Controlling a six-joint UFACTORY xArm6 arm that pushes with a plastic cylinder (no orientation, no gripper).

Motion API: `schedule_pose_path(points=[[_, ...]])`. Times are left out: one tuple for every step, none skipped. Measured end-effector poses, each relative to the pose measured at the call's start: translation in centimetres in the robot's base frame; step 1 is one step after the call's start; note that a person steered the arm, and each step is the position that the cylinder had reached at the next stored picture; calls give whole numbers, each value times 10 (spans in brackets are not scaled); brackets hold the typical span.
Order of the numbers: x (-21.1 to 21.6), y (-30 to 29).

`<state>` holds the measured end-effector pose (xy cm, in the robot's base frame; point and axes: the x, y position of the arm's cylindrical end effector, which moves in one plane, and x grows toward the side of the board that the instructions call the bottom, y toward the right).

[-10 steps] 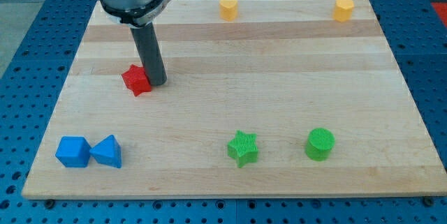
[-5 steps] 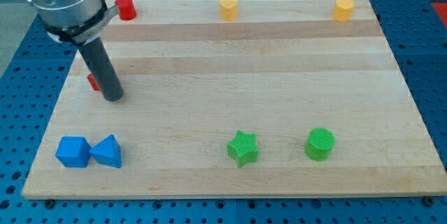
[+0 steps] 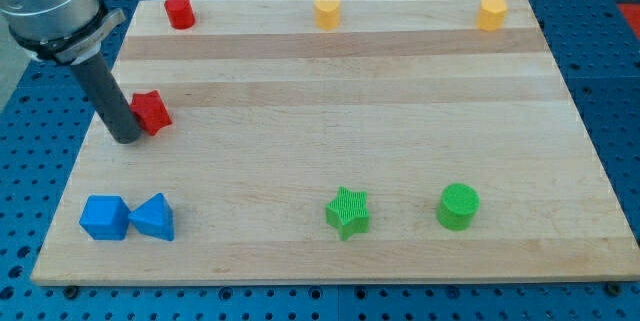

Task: Push the red star to the bottom vertical of the red circle

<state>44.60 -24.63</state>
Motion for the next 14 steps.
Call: schedule_pose_path(points=[[-15,0],[-23,-5],[-14,-12],[19,-9],[22,6],[12,21],[-2,22],[-5,22],[-5,22],[-5,21],[-5,16],[-6,13],[-8,13],[-8,13]])
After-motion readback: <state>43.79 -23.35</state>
